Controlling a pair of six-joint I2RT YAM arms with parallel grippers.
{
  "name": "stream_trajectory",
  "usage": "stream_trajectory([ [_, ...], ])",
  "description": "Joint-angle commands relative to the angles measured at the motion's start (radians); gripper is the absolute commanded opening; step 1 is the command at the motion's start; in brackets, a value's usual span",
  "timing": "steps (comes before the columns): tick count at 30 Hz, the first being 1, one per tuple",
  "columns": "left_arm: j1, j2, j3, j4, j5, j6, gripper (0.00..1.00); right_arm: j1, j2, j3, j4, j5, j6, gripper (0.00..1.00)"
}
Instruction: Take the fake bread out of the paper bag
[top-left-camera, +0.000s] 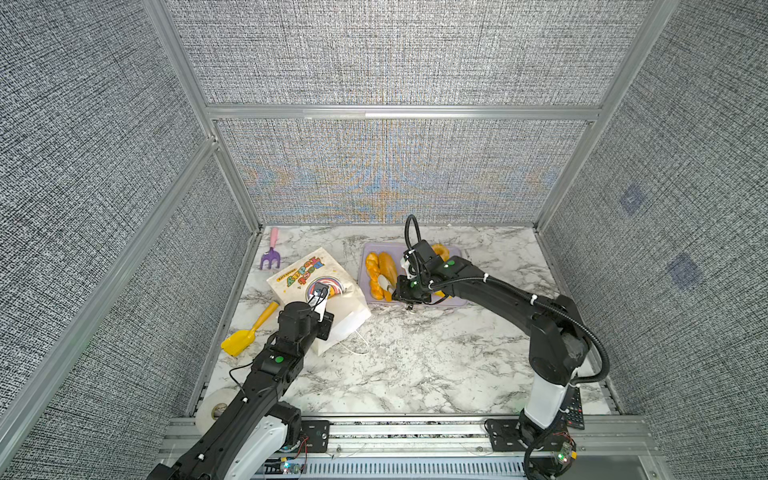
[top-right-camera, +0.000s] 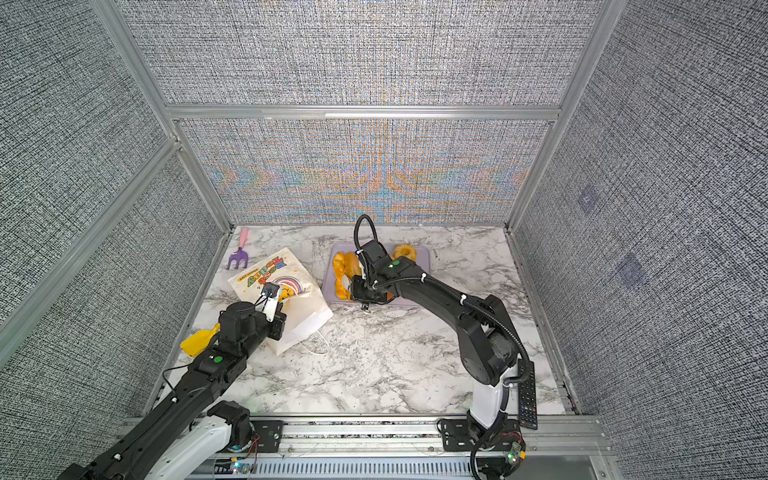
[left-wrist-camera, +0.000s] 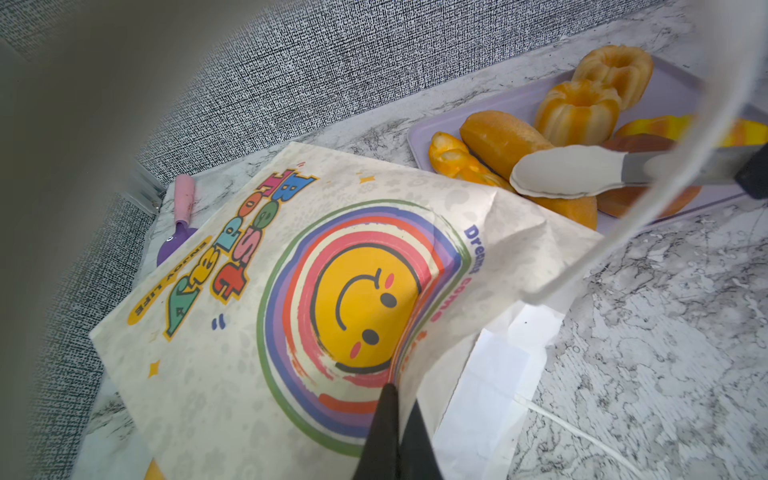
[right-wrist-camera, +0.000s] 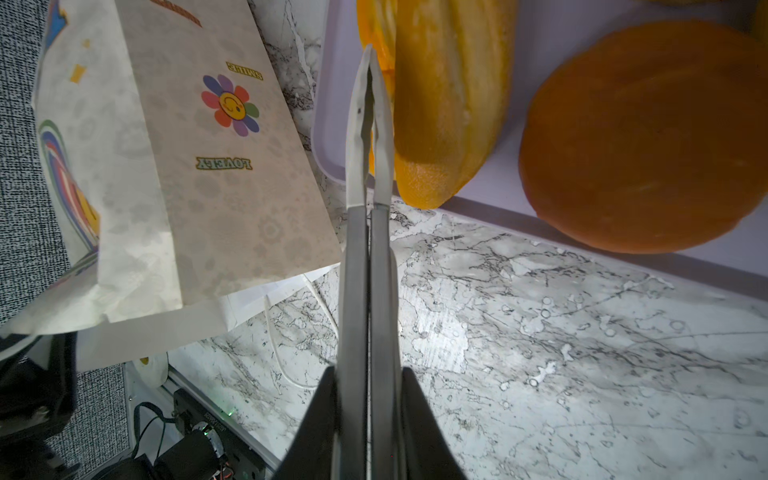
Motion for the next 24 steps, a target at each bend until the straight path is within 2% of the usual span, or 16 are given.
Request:
stream_trajectory([
  [1, 0.0, 0.0, 0.001, -0.007, 0.007, -0.007, 0.0, 0.0, 0.015, -0.009, 0.004, 0.045, 0.014, 0.0],
  [8, 0.001, -0.001, -0.001, -0.006, 0.008, -0.006, 0.0, -0.02, -0.012, -0.018, -0.016, 0.089, -0.027, 0.0],
  [12, 0.0, 0.0, 0.002, -0.009, 0.008, -0.006, 0.0, -0.031, -0.03, -0.029, 0.005, 0.0, -0.043, 0.0],
  [15, 0.0, -0.005, 0.001, -0.01, 0.006, -0.006, 0.0, -0.028, -0.078, -0.079, 0.081, -0.103, 0.007, 0.0],
  [17, 0.001, -0.007, -0.001, -0.009, 0.006, -0.006, 0.0, -0.027, -0.12, -0.123, 0.13, -0.126, 0.046, 0.0],
  [21, 0.0, -0.007, 0.001, -0.009, 0.007, -0.003, 0.0, -0.027, -0.185, -0.177, 0.148, -0.119, 0.067, 0.0],
  [24, 0.002, -0.006, 0.001, -0.009, 0.009, -0.001, 0.0, -0.027, -0.198, -0.174, 0.095, -0.066, 0.046, 0.0],
])
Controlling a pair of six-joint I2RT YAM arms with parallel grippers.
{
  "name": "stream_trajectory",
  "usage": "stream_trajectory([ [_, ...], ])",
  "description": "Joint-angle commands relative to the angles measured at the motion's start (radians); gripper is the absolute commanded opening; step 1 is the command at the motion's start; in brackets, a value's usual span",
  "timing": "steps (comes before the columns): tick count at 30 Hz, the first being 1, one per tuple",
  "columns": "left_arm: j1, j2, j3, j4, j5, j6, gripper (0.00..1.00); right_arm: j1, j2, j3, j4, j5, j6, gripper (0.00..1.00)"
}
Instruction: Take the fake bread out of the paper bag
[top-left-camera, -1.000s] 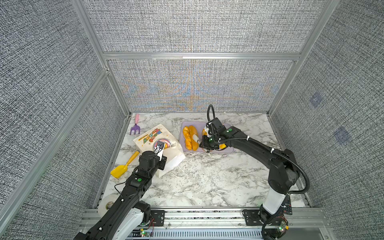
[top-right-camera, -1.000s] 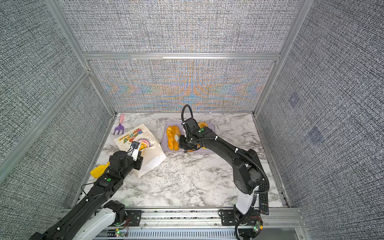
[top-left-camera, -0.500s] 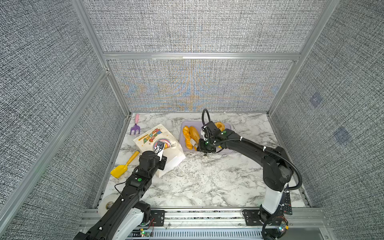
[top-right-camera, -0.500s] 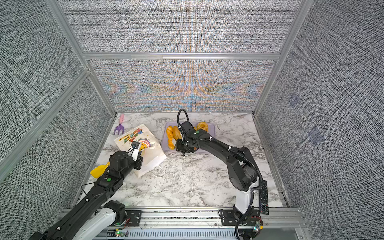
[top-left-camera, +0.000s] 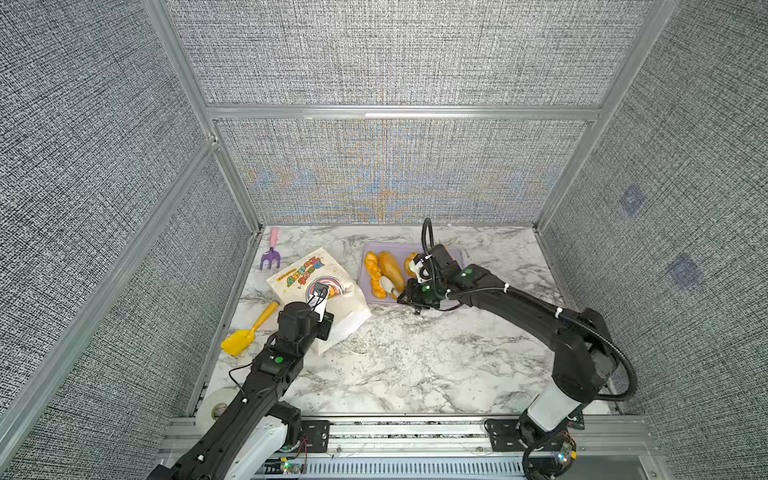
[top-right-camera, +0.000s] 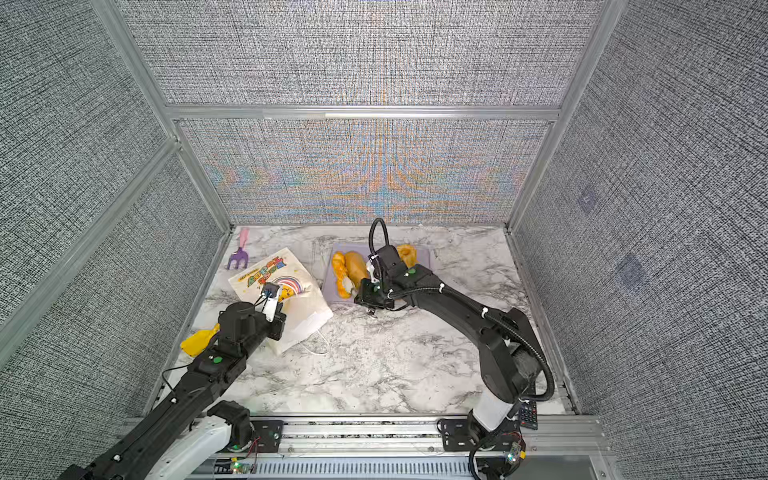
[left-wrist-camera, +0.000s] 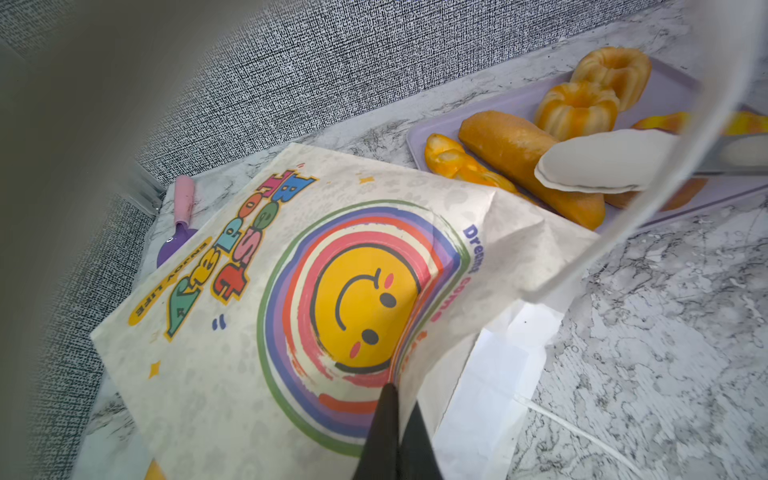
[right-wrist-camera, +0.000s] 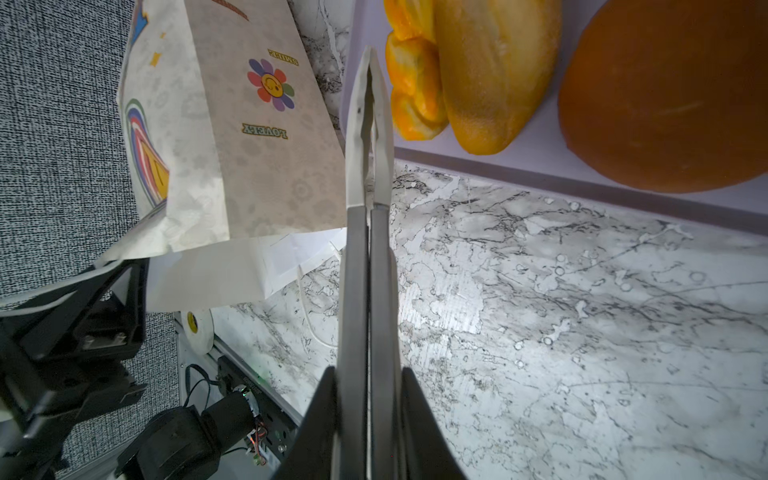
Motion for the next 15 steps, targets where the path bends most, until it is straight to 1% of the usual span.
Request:
stream_trajectory([
  [1, 0.001, 0.001, 0.001, -0.004, 0.008, -0.002, 0.0, -0.001, -0.001, 0.005, -0.019, 0.045, -0.006, 0.0],
  [7, 0.001, -0.001, 0.001, -0.01, 0.012, -0.001, 0.0, -0.001, 0.054, 0.013, -0.064, 0.113, -0.034, 0.0],
  [11, 0.0, 0.001, -0.001, -0.006, 0.012, 0.0, 0.0, -0.008, 0.097, 0.014, -0.037, 0.111, -0.043, 0.0],
  [15, 0.001, 0.007, 0.002, -0.009, 0.012, 0.003, 0.0, -0.026, 0.134, 0.039, -0.012, 0.083, -0.062, 0.0],
])
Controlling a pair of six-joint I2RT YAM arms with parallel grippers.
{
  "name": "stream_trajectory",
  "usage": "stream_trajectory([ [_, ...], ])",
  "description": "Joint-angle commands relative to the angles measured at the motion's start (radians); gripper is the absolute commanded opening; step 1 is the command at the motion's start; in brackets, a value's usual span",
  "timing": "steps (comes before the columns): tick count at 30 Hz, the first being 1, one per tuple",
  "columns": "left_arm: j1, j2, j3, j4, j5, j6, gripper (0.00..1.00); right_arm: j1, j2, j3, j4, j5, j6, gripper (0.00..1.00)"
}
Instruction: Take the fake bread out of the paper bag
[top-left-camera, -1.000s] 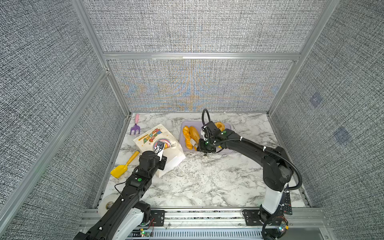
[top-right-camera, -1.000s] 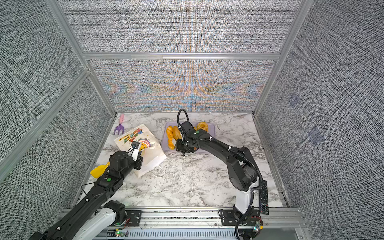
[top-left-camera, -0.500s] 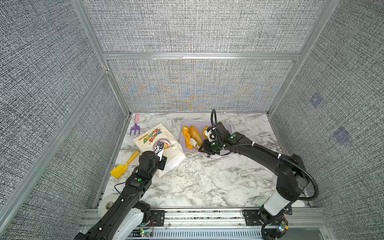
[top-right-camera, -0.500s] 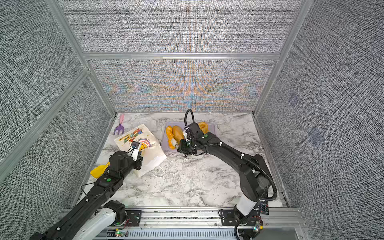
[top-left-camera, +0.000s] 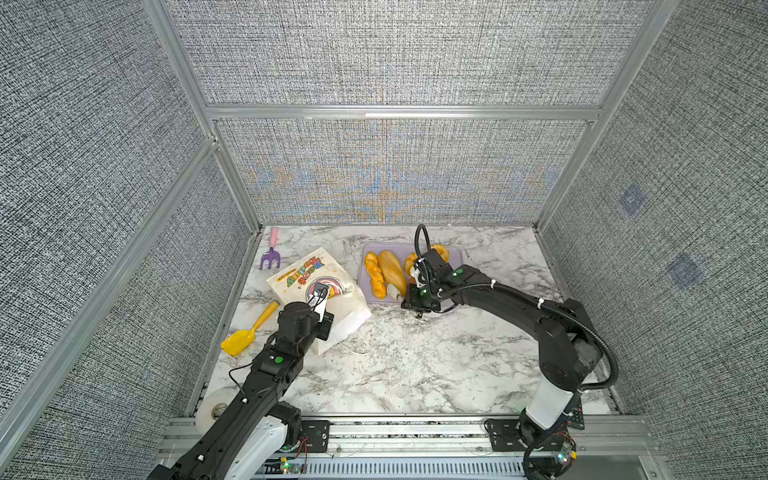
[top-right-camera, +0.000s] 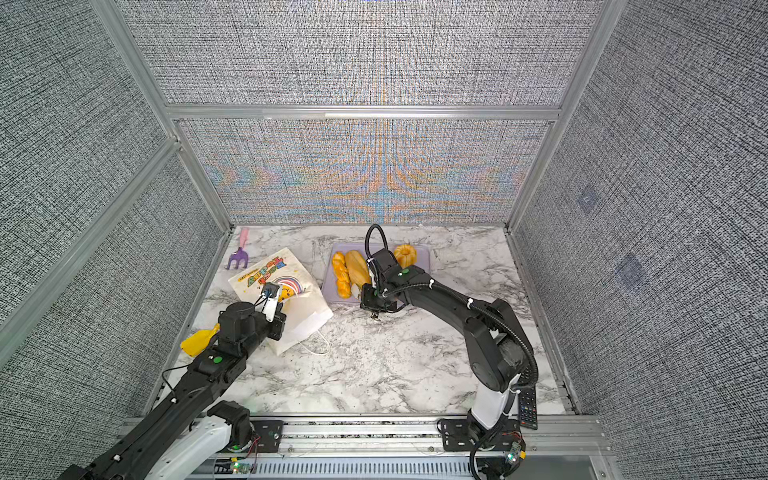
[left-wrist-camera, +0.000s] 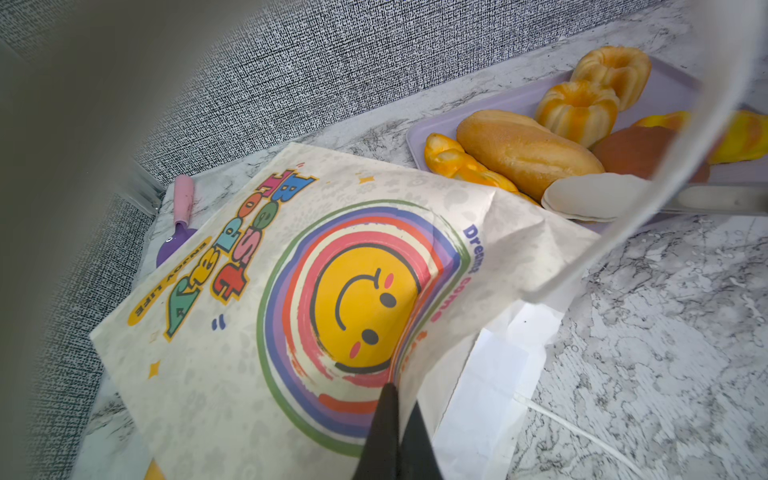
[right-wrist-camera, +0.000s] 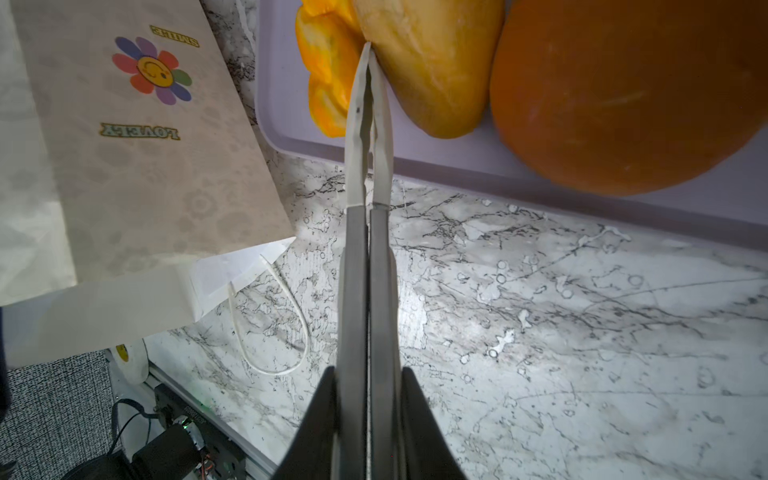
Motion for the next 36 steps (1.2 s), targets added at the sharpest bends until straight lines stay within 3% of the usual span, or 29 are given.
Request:
stream_trajectory([
  [1, 0.002, 0.004, 0.002, -0.01, 0.011, 0.001, 0.0, -0.009, 0.014, 0.022, 0.031, -0.007, -0.014, 0.0],
  [9, 0.0, 0.005, 0.002, -0.008, 0.01, 0.004, 0.0, -0.001, -0.098, -0.009, 0.065, -0.088, 0.018, 0.0],
  [14, 0.0, 0.006, 0.002, -0.007, 0.011, 0.005, 0.0, -0.015, -0.176, -0.029, -0.033, 0.044, -0.01, 0.0],
  [22, 0.0, -0.003, 0.001, -0.014, 0.013, 0.003, 0.0, -0.034, -0.104, 0.018, -0.145, 0.159, -0.072, 0.0],
  [28, 0.0, -0.002, 0.001, -0.012, 0.013, 0.007, 0.0, -0.02, -0.054, 0.039, -0.153, 0.135, -0.084, 0.0],
  [36, 0.0, -0.006, 0.004, -0.013, 0.002, 0.006, 0.0, 0.03, -0.025, 0.073, -0.051, 0.007, -0.025, 0.0],
])
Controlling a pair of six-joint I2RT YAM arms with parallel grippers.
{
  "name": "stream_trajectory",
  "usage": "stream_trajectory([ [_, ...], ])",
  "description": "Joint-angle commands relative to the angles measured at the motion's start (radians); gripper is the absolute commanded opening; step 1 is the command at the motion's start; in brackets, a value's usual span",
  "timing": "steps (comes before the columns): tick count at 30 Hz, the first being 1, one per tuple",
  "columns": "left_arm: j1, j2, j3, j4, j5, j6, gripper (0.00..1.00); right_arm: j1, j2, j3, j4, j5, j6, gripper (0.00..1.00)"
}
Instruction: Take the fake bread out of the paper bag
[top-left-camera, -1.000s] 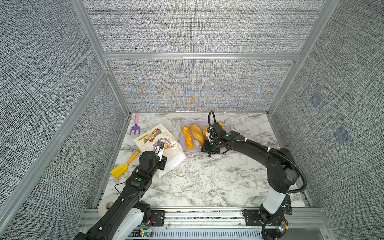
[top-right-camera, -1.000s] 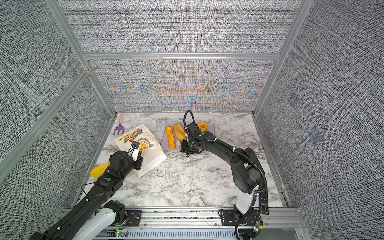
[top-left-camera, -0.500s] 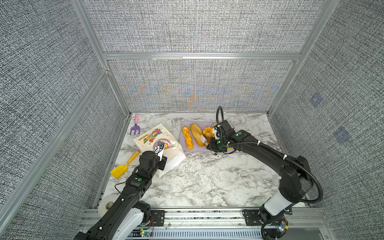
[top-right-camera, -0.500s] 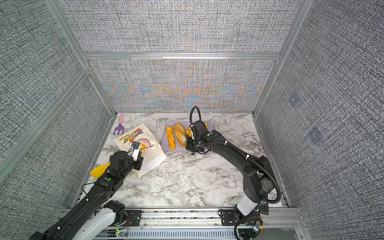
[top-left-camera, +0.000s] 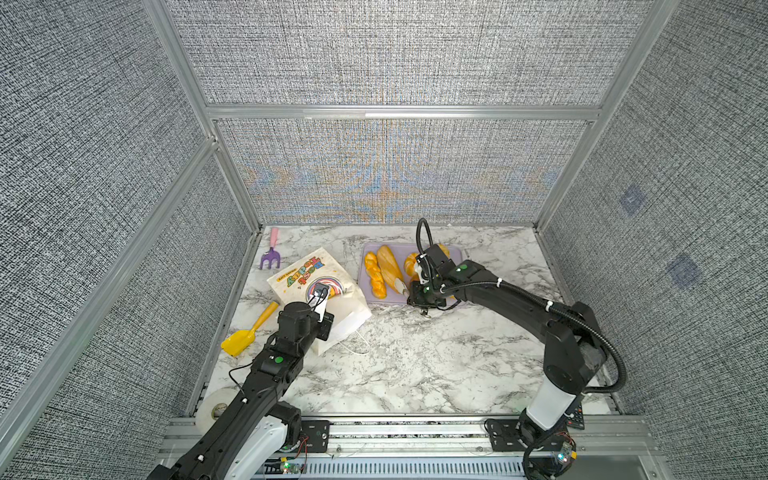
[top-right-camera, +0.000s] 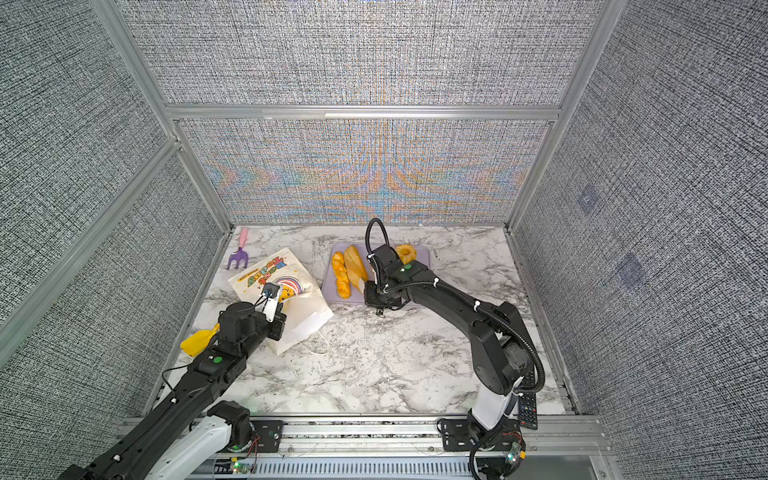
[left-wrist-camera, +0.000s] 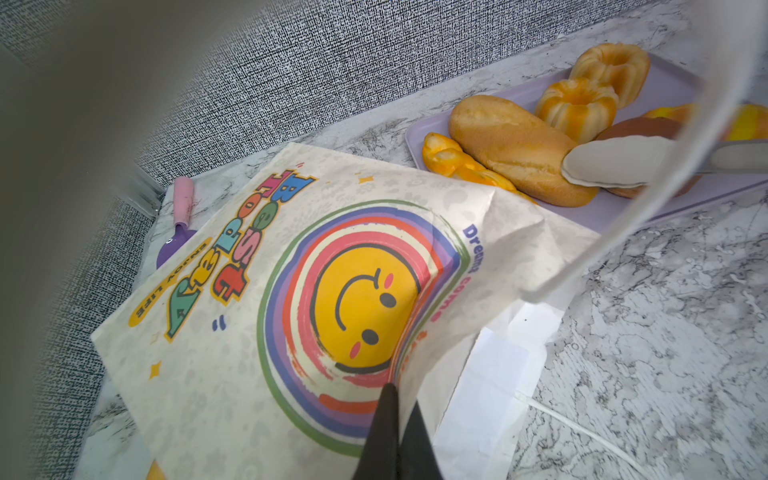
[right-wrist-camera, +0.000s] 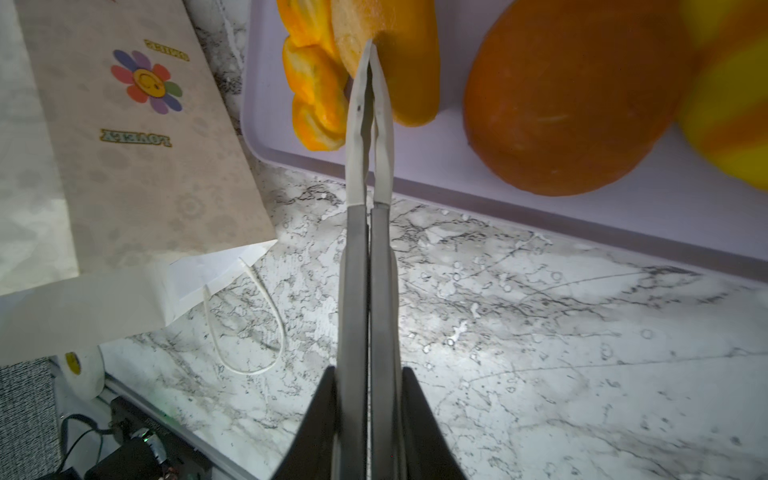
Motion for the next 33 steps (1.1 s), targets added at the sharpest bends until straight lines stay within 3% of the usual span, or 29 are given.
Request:
stream_trajectory([
  [1, 0.0, -0.006, 0.002, -0.011, -0.004, -0.004, 0.0, 0.014, 0.015, 0.033, 0.038, -0.057, 0.032, 0.0],
  [17, 0.001, -0.048, -0.002, -0.011, -0.055, -0.002, 0.0, 0.05, 0.014, 0.017, -0.035, 0.011, 0.0, 0.0],
  [33, 0.0, -0.059, -0.007, -0.026, -0.049, -0.008, 0.0, 0.06, 0.12, 0.075, 0.016, -0.042, 0.014, 0.0],
])
